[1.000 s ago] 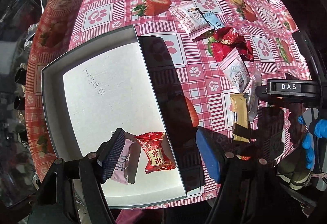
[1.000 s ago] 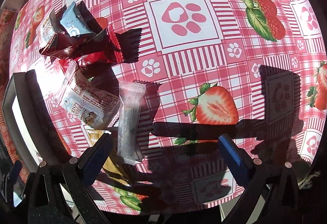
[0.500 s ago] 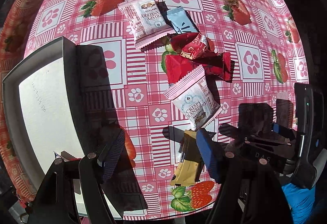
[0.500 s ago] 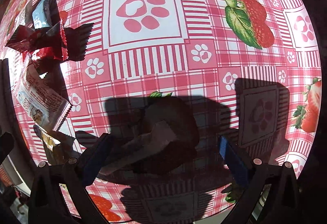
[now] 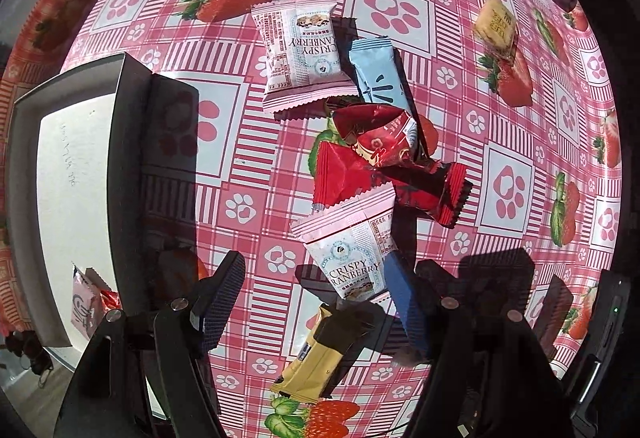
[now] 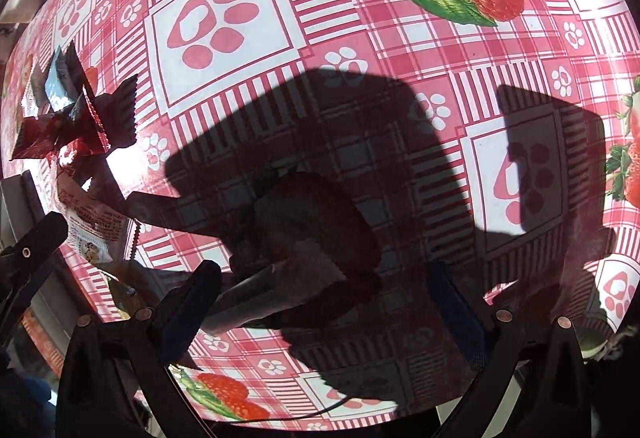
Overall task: Organize snacks
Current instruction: 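Grasp the clear bar packet with right gripper while left grasps Crispy Cranberry packet, then lower the Crispy Cranberry packet into the tray with left gripper while right carries clear packet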
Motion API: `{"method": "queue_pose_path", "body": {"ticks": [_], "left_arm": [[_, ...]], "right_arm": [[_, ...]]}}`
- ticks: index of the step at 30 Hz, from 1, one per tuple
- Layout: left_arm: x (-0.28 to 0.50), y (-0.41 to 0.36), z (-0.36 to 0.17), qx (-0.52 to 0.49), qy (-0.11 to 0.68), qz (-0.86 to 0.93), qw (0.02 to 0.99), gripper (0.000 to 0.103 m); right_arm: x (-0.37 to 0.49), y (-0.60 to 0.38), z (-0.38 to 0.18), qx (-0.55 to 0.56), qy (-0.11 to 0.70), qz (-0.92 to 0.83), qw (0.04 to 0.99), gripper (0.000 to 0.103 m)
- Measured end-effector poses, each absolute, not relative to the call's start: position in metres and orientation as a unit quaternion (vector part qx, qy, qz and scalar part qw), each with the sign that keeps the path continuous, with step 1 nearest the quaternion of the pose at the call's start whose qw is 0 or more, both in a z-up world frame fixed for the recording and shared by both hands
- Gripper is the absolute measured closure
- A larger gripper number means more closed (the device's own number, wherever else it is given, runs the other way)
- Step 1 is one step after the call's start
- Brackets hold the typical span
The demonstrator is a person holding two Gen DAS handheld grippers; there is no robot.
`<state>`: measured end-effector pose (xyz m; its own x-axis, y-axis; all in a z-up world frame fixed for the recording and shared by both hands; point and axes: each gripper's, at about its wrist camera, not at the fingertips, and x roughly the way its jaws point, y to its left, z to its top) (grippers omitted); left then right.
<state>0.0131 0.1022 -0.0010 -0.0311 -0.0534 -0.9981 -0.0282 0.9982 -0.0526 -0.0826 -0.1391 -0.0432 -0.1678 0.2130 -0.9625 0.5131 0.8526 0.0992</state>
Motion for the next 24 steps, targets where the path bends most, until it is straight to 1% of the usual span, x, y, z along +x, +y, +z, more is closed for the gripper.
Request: {"method": "queue_pose_path", "body": {"ticks": [2, 5, 12, 13, 14, 15, 16, 17, 18, 19, 20, 21, 24], "left_arm": [[0.012, 0.097, -0.004, -0.024, 0.718, -0.007, 0.696, 0.024], [0.008, 0.087, -0.012, -0.016, 0.731, -0.012, 0.682, 0.024], [0.011, 0.073, -0.028, 0.017, 0.739, -0.016, 0.674, 0.024], [0.012, 0.074, -0.031, 0.019, 0.741, -0.017, 0.671, 0.026], [0.013, 0.074, -0.032, 0.018, 0.741, -0.022, 0.671, 0.034], [0.012, 0.073, -0.030, 0.024, 0.740, -0.023, 0.672, 0.037], [0.013, 0.072, -0.029, 0.038, 0.734, -0.026, 0.677, 0.051], [0.013, 0.069, -0.028, 0.048, 0.729, -0.034, 0.682, 0.062], [0.014, 0.066, -0.029, 0.056, 0.727, -0.043, 0.683, 0.062], [0.014, 0.065, -0.029, 0.062, 0.725, -0.051, 0.684, 0.062], [0.012, 0.066, -0.028, 0.068, 0.723, -0.055, 0.685, 0.063], [0.010, 0.067, -0.027, 0.073, 0.722, -0.059, 0.686, 0.063], [0.001, 0.078, -0.016, 0.080, 0.711, -0.078, 0.695, 0.063]], "right_arm": [[-0.090, -0.145, -0.040, 0.295, 0.743, -0.131, 0.586, 0.000], [-0.096, -0.141, -0.049, 0.319, 0.749, -0.136, 0.565, 0.000], [-0.097, -0.117, -0.054, 0.244, 0.767, -0.162, 0.571, 0.000], [-0.098, -0.117, -0.054, 0.244, 0.765, -0.161, 0.573, 0.000], [-0.096, -0.113, -0.051, 0.245, 0.763, -0.157, 0.578, 0.000], [-0.098, -0.113, -0.048, 0.239, 0.760, -0.157, 0.584, 0.007], [-0.091, -0.097, -0.042, 0.230, 0.756, -0.156, 0.593, 0.019], [-0.092, -0.088, -0.031, 0.214, 0.751, -0.152, 0.606, 0.027], [-0.091, -0.086, -0.025, 0.199, 0.748, -0.145, 0.617, 0.050], [-0.090, -0.084, -0.020, 0.182, 0.744, -0.133, 0.629, 0.079], [-0.089, -0.079, -0.016, 0.179, 0.743, -0.111, 0.635, 0.087], [-0.089, -0.077, -0.017, 0.177, 0.748, -0.101, 0.631, 0.088], [-0.083, -0.069, -0.011, 0.190, 0.737, -0.067, 0.644, 0.088]]}}
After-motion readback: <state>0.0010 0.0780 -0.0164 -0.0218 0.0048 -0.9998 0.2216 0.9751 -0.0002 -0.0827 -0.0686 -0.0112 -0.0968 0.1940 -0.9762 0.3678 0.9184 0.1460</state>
